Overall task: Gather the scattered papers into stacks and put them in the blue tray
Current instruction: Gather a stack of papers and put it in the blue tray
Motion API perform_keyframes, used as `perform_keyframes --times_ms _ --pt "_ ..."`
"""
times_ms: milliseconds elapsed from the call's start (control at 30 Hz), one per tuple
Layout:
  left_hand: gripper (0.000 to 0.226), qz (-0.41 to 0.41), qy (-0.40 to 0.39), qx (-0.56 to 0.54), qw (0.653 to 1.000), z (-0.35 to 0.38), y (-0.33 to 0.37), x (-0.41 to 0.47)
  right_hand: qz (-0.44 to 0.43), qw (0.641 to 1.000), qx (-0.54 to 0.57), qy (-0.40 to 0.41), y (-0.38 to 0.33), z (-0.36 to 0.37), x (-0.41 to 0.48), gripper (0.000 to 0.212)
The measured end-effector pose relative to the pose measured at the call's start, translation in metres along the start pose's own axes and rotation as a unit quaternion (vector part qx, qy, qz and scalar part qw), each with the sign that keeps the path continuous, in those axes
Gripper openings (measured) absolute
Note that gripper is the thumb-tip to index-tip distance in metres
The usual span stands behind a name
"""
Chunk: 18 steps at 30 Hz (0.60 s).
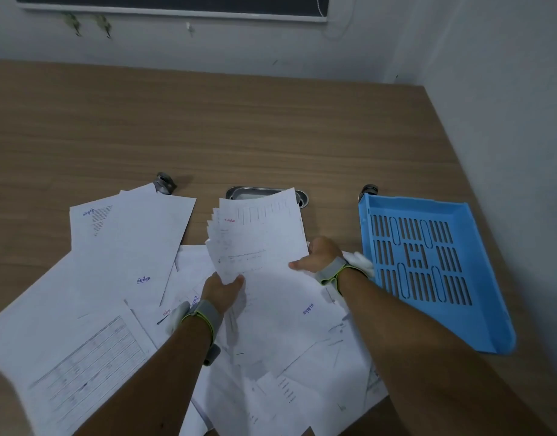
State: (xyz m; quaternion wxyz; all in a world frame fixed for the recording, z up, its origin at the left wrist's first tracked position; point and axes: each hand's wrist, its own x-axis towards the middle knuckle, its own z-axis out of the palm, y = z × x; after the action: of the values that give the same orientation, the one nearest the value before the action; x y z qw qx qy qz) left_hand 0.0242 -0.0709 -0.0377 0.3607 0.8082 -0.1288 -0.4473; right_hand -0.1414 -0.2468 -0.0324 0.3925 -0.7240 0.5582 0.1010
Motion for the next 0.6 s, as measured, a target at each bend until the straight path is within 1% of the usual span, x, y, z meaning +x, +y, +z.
perform_keyframes --times_ms 33,100,133,200,267,300,367,433,500,533,600 --pt "0.044 0.017 -0.007 0.013 1.000 0.001 0.001 -0.001 0.004 0.998 0.059 0.005 0.001 0.002 0.000 0.047" --pt "0.040 0.047 -0.015 0.028 0.998 0.002 0.002 -0.004 0.011 0.986 0.166 0.004 0.001 0.009 -0.006 0.054" --pt "0.037 0.054 -0.018 0.030 0.998 0.001 0.002 -0.005 0.012 0.980 0.197 0.003 0.001 0.012 -0.009 0.058" --pt "0.032 0.055 -0.025 0.019 0.998 -0.003 0.003 -0.007 0.017 0.969 0.247 0.000 0.008 0.020 -0.013 0.061" --pt "0.029 0.058 -0.033 0.006 0.998 -0.010 0.005 -0.010 0.035 0.955 0.292 -0.028 0.014 0.024 -0.020 0.073" --pt "0.030 0.064 -0.037 0.003 0.997 -0.012 0.007 -0.010 0.049 0.952 0.298 -0.045 0.017 0.023 -0.021 0.077" --pt "0.034 0.082 -0.041 0.009 0.996 -0.016 0.009 -0.016 0.062 0.942 0.323 -0.070 0.021 0.021 -0.027 0.070" --pt "0.040 0.106 -0.018 0.013 0.994 -0.018 0.012 -0.019 0.067 0.921 0.375 -0.078 0.020 0.016 -0.033 0.065" --pt "0.050 0.128 0.029 0.027 0.991 -0.021 0.021 -0.023 0.068 0.904 0.414 -0.081 0.018 0.008 -0.039 0.070" --pt "0.056 0.137 0.055 0.038 0.988 -0.023 0.026 -0.024 0.065 0.902 0.418 -0.091 0.016 0.003 -0.039 0.068" --pt "0.064 0.169 0.083 0.028 0.982 -0.025 0.040 -0.031 0.046 0.914 0.389 -0.109 0.011 -0.008 -0.045 0.057"
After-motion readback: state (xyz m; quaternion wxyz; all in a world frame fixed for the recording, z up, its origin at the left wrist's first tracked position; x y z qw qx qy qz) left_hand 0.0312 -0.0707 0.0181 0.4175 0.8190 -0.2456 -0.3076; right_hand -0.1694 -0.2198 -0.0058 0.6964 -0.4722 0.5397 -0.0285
